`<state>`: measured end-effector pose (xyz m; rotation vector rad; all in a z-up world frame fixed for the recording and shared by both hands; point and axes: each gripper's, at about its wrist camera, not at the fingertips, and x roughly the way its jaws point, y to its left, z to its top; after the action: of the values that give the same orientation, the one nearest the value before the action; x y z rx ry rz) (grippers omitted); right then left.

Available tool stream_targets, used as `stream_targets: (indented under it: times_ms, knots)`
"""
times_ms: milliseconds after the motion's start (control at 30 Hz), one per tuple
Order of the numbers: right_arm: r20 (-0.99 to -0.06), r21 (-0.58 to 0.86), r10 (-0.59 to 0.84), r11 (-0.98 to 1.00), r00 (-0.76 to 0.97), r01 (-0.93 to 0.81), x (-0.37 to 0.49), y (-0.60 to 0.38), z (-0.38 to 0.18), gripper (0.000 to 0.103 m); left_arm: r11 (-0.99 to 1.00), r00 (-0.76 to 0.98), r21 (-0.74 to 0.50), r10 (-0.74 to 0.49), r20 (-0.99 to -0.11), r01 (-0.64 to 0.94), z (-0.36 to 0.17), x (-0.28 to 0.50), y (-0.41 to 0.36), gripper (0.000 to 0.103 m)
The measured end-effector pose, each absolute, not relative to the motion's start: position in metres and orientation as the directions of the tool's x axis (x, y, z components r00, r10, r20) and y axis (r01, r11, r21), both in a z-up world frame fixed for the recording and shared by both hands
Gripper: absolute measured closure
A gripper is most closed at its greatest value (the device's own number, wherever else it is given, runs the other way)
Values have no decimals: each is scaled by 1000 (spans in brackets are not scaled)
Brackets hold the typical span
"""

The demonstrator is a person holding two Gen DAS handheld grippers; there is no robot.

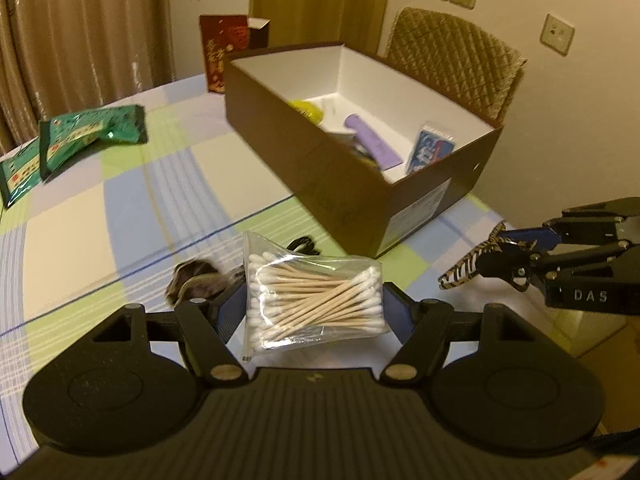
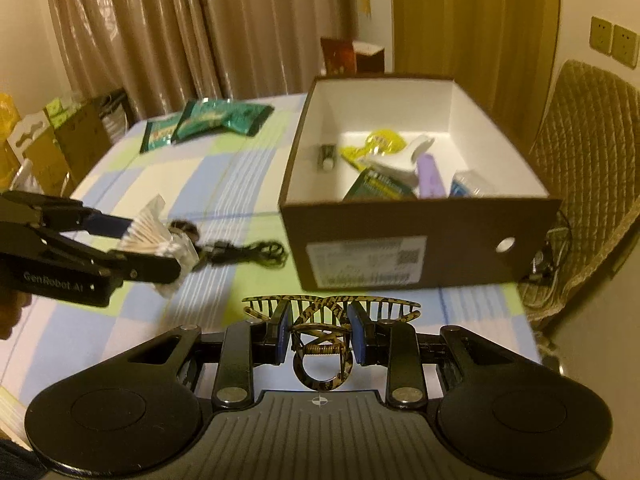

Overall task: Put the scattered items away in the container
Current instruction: 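Lift the cotton swab bag and hair clip toward the cardboard box with both grippers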

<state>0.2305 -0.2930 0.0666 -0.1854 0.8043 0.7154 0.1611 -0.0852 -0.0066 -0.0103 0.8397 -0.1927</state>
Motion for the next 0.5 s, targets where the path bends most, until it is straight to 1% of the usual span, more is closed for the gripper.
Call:
stream_targets:
  times_ms: [333,500]
  knots:
    - [-648,143,580,730,494,-669,263,-318,106,76,972,694,-95,-221,-685,216,22,185,-112,34]
    - [-631,139,604,705,487,-695,291,-324,118,76,963,706,-71,-240,-666,260,34,206,-127,34]
